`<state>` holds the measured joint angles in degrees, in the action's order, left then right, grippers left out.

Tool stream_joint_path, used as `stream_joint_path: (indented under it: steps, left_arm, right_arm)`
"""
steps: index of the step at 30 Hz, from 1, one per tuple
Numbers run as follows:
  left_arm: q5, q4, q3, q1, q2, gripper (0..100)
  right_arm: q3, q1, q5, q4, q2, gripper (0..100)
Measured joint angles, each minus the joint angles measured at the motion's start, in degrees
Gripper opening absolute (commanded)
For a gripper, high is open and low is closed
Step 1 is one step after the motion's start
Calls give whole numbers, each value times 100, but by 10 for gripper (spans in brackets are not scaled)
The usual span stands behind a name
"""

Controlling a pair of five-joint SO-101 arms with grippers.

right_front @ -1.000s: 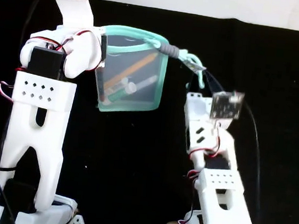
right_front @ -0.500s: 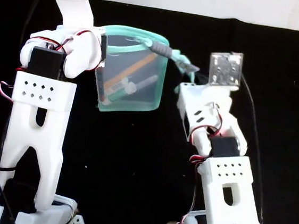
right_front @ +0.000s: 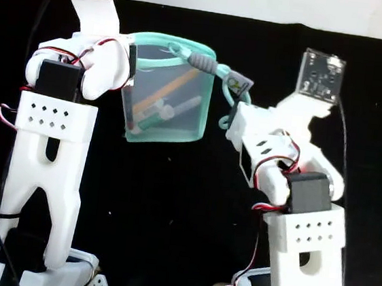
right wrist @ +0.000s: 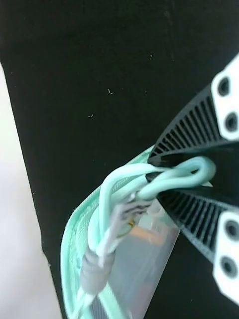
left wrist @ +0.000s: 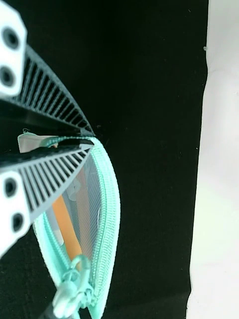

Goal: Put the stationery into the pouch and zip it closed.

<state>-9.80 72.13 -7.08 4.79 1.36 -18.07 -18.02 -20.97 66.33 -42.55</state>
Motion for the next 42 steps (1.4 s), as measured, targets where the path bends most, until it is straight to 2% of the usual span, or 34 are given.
stream_joint_path:
  steps: [15,22,29,34,42]
  left_arm:
    - [35,9,-352,9,-18,7]
    - [35,18,-826,149,-35,12]
    - [721,26,-1064,642,-53,147]
    - [835,26,-1327,800,-53,231]
    - [853,747,-2198,809,-132,241]
  right_arm:
    - [1934,-9,-730,299,-18,5]
    - [2409,475,-976,35,-9,5]
    - [2479,536,-976,-158,-9,5]
    - [2488,536,-976,-519,-9,5]
    - [2479,545,-976,-976,0,5]
